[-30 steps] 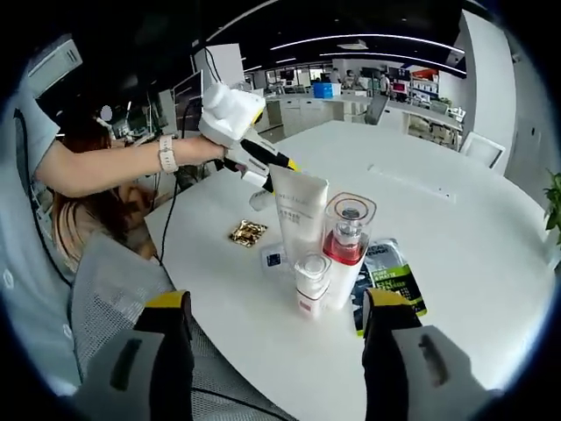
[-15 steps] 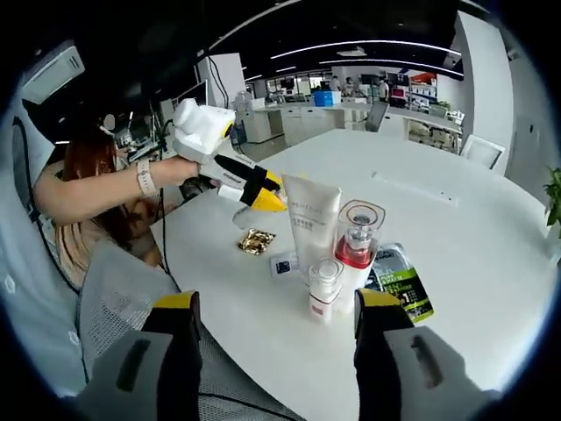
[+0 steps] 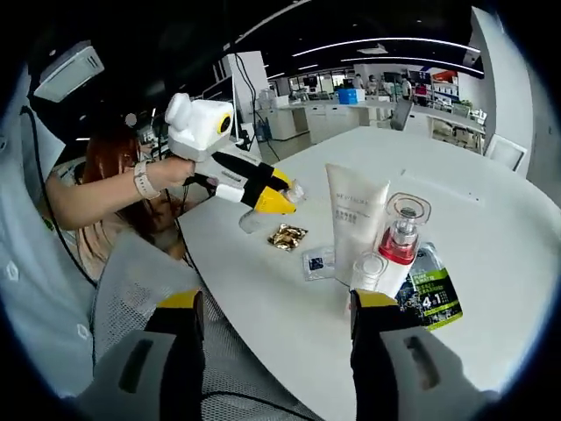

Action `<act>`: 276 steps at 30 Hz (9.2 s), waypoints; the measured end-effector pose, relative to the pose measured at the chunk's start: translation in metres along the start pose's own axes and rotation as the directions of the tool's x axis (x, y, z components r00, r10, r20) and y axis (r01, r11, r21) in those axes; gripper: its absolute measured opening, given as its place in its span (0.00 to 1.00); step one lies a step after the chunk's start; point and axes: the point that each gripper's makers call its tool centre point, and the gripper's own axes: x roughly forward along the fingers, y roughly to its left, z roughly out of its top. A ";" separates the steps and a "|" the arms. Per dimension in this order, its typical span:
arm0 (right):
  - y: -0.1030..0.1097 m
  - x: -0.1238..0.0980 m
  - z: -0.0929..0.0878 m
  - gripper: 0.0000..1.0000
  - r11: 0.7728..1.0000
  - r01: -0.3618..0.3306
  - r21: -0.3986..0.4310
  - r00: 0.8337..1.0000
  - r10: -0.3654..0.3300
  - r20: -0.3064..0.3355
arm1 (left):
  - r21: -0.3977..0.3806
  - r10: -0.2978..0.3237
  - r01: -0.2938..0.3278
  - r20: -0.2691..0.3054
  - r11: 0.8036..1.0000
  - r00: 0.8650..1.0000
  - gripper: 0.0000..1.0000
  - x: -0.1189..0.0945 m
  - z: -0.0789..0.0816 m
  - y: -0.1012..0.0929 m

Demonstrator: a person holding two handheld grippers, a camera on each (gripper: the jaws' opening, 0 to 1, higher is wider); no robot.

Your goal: Arrange the skincare products in the storage area until every visible bottle or jar stands upright without overlapping.

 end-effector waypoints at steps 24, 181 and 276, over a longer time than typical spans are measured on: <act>0.000 0.010 0.041 0.39 0.941 -0.114 0.318 0.940 -0.001 0.341 | 0.002 -0.024 0.024 0.101 1.000 0.995 0.14 -0.019 0.010 -0.067; 0.006 0.003 0.061 0.21 0.948 -0.204 0.244 0.879 0.068 0.472 | -0.067 -0.177 0.189 0.147 0.980 0.973 0.16 -0.006 0.007 -0.118; -0.004 0.008 0.056 0.22 0.945 -0.044 0.324 0.887 -0.112 0.447 | 0.268 0.134 -0.137 0.033 0.953 0.991 0.17 0.005 0.010 -0.097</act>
